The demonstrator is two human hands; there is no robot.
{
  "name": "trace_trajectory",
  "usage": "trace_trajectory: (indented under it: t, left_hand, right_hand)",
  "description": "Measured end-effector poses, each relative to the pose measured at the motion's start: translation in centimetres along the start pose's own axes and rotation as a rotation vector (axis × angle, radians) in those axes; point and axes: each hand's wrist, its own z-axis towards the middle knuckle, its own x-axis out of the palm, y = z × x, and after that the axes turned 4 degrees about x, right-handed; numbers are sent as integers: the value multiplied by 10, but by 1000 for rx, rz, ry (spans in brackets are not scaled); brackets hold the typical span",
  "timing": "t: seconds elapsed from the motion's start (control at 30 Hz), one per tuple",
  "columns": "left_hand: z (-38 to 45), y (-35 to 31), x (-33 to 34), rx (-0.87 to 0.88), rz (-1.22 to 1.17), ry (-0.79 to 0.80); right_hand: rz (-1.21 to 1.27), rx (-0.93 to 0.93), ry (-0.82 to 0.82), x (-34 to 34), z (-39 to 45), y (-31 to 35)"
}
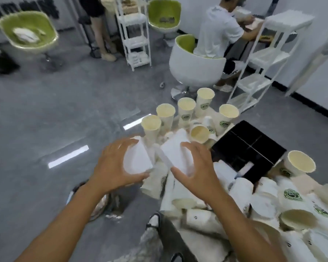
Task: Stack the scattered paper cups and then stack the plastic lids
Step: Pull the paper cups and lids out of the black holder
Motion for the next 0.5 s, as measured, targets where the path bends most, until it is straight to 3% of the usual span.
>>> trace_trajectory:
  t: [0.17,0.33,0.5]
  left_hand:
    - [-108,73,-46,-271,15,-130]
    - [-173,163,-43,-490,-31,-151]
    - [-194,260,-2,-520,-124,-197]
  right_hand:
    - [30,-185,242,98,9,69]
    - [-7,-240,422,212,17,110]
    - [-12,-174,475,329,36,105]
